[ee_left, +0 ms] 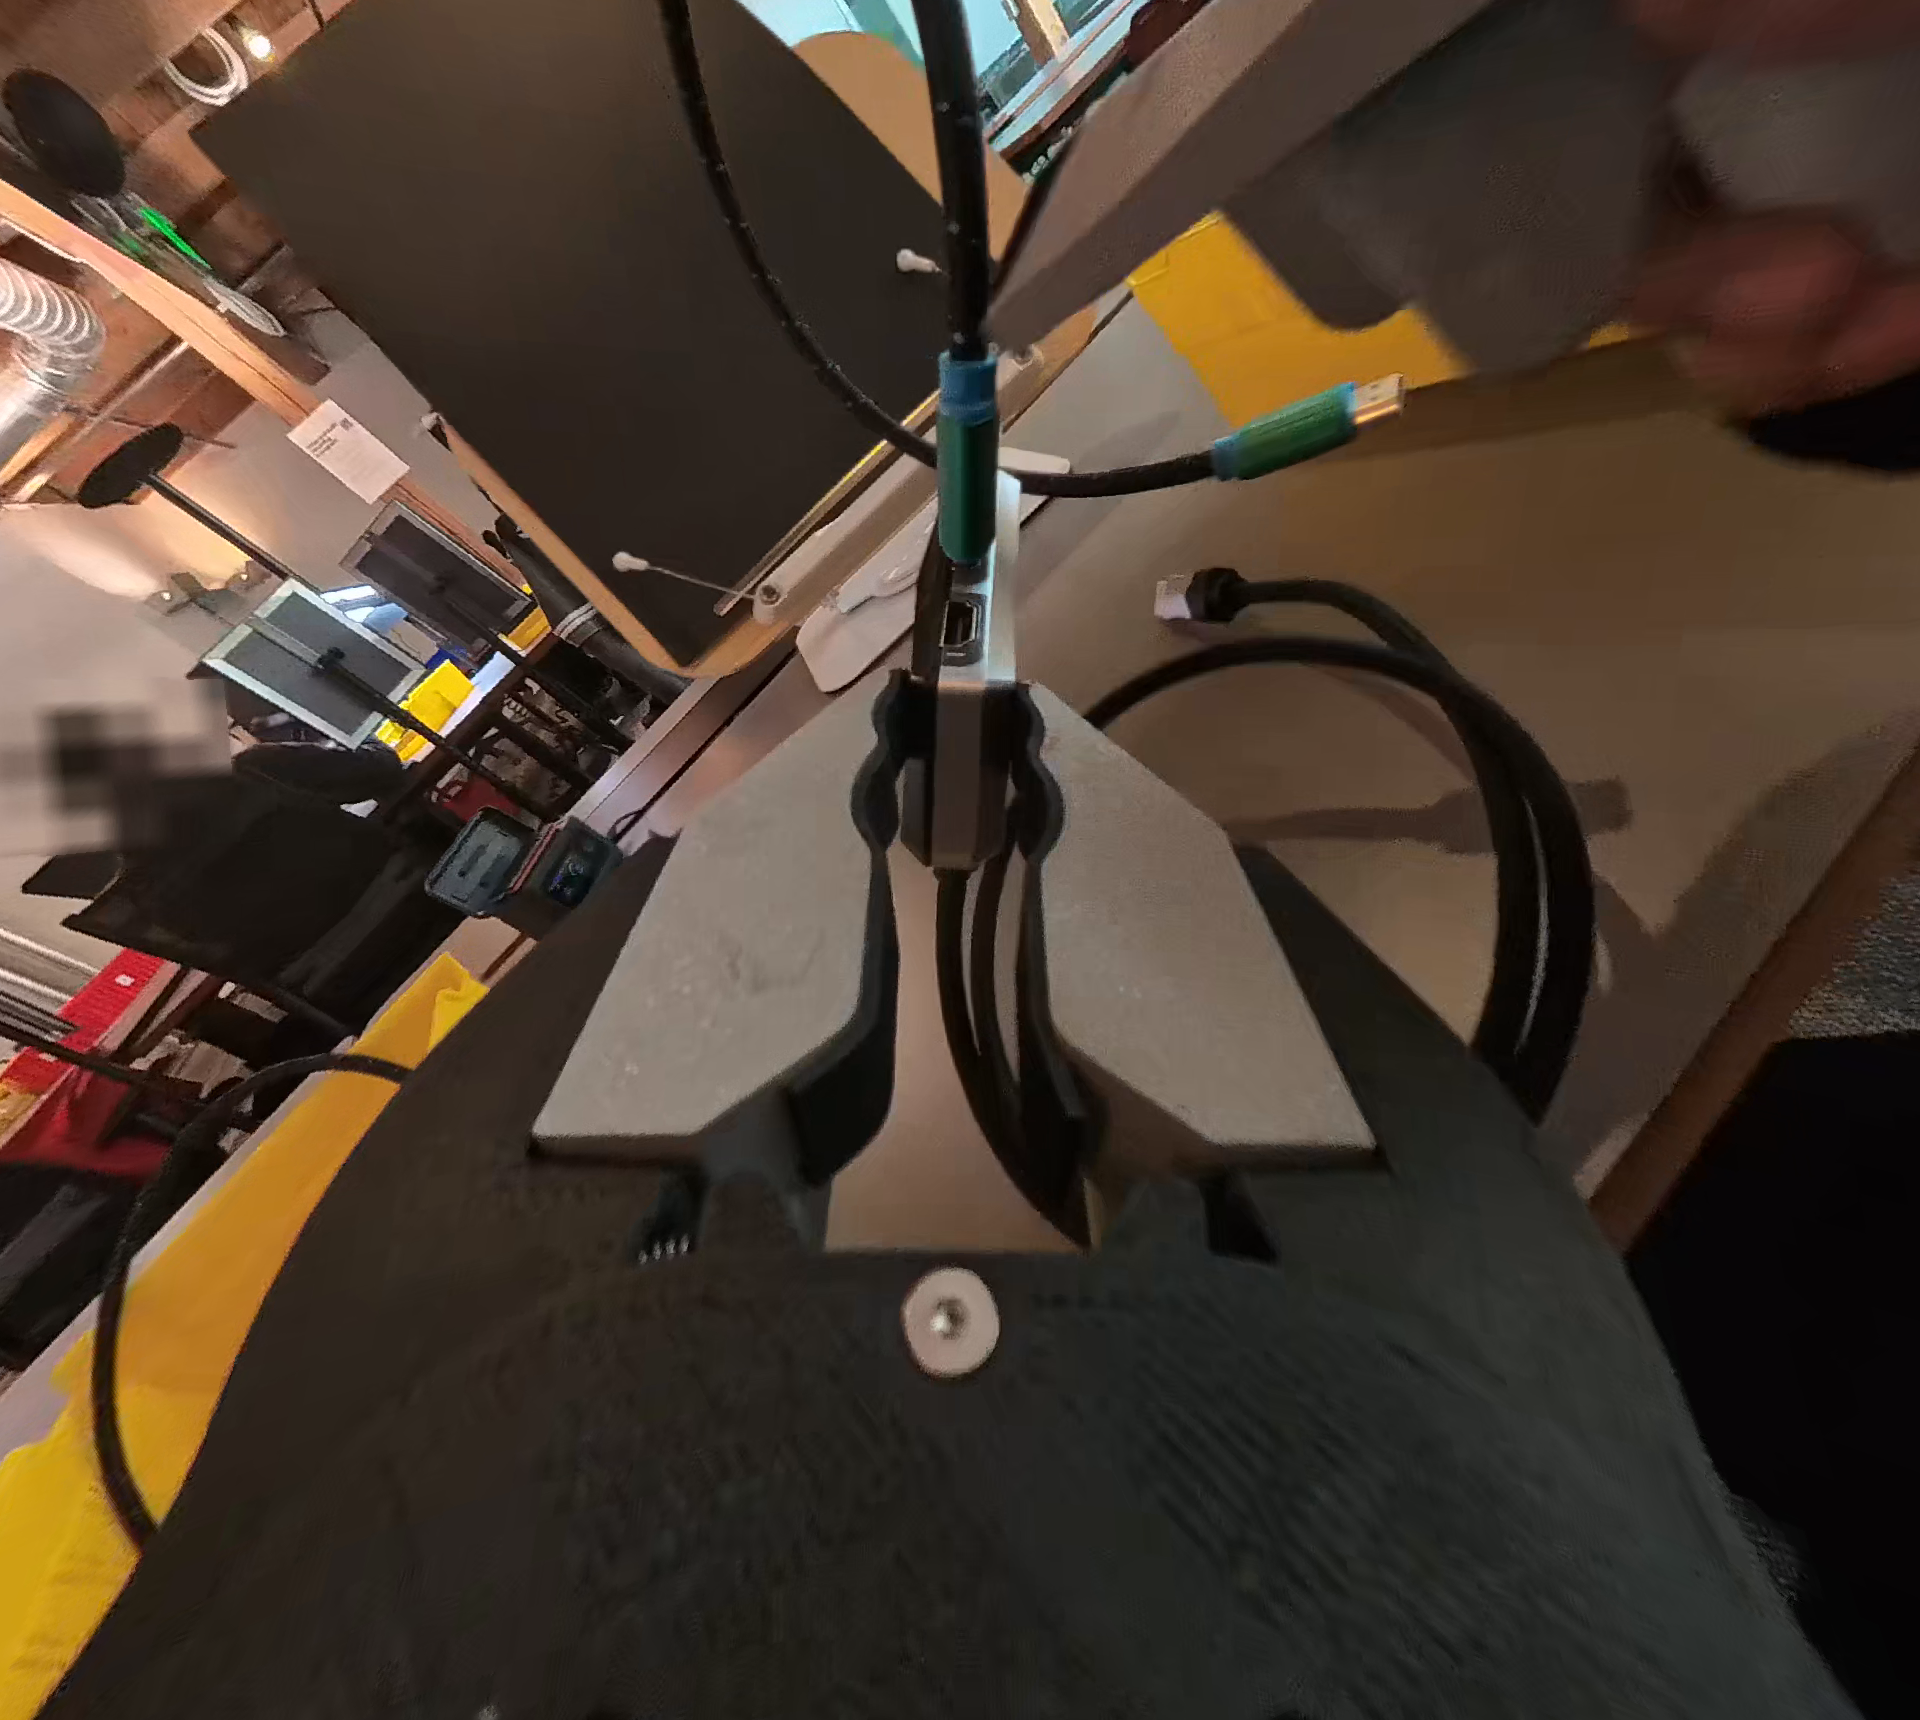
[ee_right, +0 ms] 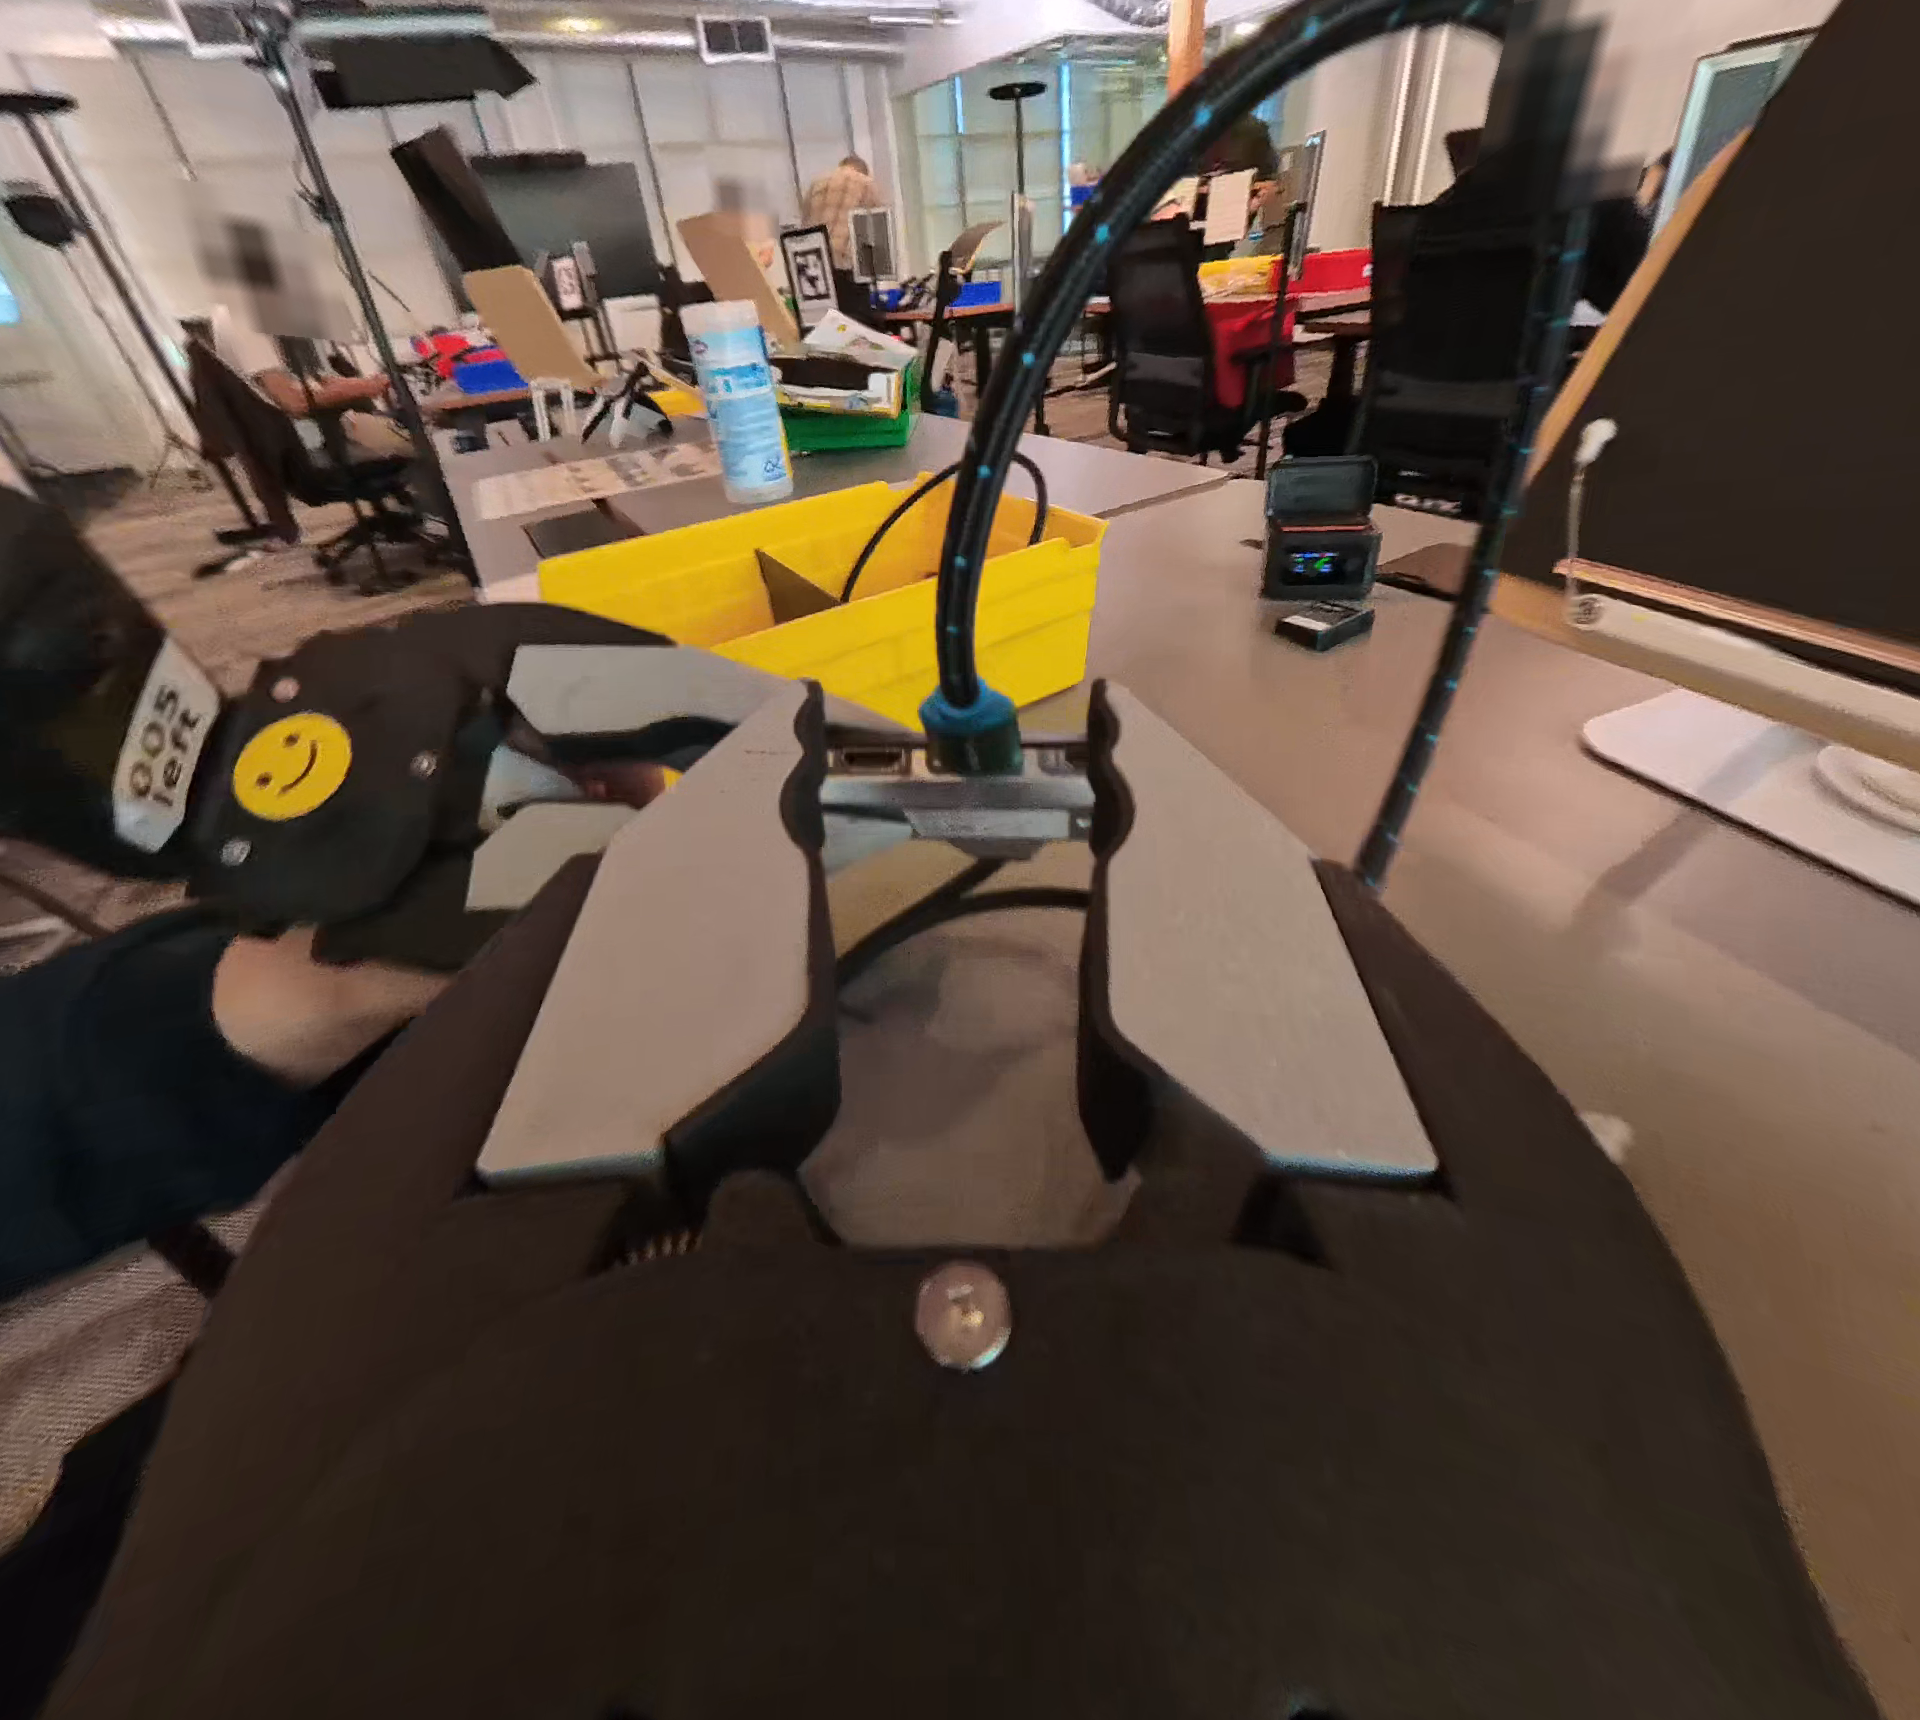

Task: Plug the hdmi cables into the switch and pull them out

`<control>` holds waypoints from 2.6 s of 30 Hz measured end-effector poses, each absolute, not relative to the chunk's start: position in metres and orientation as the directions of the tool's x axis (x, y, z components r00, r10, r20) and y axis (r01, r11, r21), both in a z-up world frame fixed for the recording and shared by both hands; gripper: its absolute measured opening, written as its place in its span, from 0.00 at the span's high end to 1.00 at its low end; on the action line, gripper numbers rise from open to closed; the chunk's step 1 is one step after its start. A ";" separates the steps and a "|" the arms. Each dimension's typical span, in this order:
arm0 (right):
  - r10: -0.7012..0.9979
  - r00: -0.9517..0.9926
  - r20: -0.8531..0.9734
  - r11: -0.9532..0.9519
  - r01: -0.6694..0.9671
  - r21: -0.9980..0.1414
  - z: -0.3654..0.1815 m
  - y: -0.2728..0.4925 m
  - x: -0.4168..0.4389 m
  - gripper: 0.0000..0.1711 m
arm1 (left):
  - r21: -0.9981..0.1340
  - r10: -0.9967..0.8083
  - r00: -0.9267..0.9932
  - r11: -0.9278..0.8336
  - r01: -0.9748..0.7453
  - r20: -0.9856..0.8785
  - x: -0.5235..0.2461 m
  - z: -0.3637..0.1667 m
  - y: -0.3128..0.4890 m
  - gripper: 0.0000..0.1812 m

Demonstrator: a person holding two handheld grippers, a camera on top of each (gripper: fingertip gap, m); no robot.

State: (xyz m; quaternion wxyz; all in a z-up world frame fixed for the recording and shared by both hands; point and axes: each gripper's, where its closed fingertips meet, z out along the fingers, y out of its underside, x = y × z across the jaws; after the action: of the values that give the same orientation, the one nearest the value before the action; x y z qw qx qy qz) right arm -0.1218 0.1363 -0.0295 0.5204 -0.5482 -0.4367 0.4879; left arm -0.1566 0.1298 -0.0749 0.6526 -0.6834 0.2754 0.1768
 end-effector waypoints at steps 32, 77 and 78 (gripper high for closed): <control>0.964 -0.014 -0.265 -0.262 0.101 -0.960 -0.085 0.179 -0.210 0.89 | -0.919 -0.098 0.917 -0.042 -0.391 -0.386 -0.203 -0.099 0.180 0.90; 0.956 -0.279 -0.094 -0.086 0.040 -0.995 -0.061 0.198 -0.232 0.91 | -0.998 -0.263 0.965 0.069 0.015 -0.004 -0.225 -0.086 0.195 0.90; 0.949 -0.302 -0.093 -0.081 0.053 -0.995 -0.061 0.200 -0.225 0.91 | -0.998 -0.274 0.962 0.064 0.016 -0.002 -0.224 -0.087 0.196 0.90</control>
State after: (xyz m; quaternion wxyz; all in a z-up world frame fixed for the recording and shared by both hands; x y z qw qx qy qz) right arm -0.2249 0.2000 -0.0613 0.3845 -0.4485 -0.5585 0.5823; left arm -0.2241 0.1961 -0.0870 0.7232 -0.6766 0.0953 -0.1006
